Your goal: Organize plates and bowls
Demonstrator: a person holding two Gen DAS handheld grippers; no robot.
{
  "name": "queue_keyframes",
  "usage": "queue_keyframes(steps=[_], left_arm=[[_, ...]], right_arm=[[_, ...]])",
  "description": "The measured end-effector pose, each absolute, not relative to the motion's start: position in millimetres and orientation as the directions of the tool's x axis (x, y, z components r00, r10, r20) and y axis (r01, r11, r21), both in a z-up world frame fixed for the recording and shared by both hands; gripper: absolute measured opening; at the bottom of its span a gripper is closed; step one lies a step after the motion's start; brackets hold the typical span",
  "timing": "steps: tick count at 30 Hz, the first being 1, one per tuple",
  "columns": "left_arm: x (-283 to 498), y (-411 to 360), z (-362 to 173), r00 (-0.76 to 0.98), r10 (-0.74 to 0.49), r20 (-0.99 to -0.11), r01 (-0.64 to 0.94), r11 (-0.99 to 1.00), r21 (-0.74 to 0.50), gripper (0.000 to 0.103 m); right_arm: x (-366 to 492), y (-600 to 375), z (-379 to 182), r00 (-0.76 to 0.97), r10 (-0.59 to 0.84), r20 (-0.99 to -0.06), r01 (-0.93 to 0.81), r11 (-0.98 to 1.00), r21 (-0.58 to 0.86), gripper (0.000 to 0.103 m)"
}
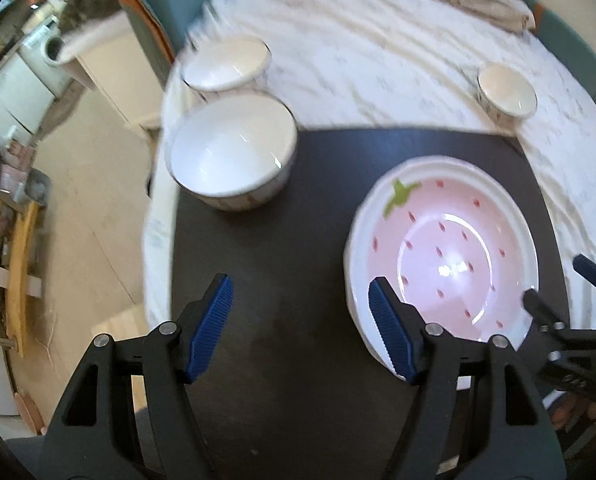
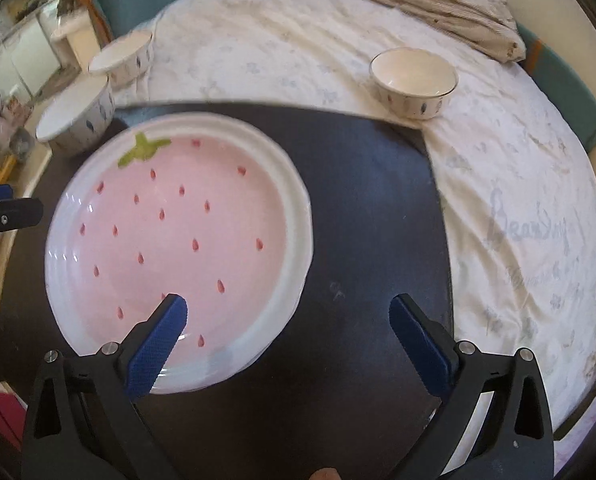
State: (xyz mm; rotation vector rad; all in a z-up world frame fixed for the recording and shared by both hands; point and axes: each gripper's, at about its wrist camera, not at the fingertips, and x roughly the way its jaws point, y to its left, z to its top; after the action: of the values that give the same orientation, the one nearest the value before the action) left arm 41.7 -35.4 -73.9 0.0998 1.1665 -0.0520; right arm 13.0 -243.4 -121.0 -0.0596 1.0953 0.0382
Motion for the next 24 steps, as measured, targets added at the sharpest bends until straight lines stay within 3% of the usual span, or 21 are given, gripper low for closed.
queue_keyframes(steps=[4,9,12,20,24], left_arm=[[40.9,-24.3,-59.8,0.426,-0.023,-0.904,0.073,0.997,0.010,0.068],[49.7,-12.7,-31.6,0.452,0.026,-0.892,0.083,0.994,0.071,0.068],[60.7,6.9,-16.0,0.457,0.022,-0.889,0.078,0.995,0.064,0.068],[98.7,59.4,-10.7,0.416,0.017,-0.909,0.007,1.000,0.022,0.068],[121.6,94.1,-27.2,0.356,0.030,-0.934,-0.105,0.994,-0.008,0.068]], right_arm=[[8.5,-262.0,-111.3,0.499,0.064,-0.864,0.018,0.996,0.085,0.103],[9.4,-262.0,-112.0,0.454,-0.045,-0.890,0.070,0.997,-0.014,0.103],[13.2,-258.3,-100.6,0.451,-0.018,-0.892,0.087,0.996,0.024,0.103],[40.7,-210.4,-68.2,0.431,-0.020,-0.902,0.007,1.000,-0.019,0.103],[65.5,-184.5,-61.5,0.409,0.097,-0.907,-0.035,0.995,0.090,0.103]])
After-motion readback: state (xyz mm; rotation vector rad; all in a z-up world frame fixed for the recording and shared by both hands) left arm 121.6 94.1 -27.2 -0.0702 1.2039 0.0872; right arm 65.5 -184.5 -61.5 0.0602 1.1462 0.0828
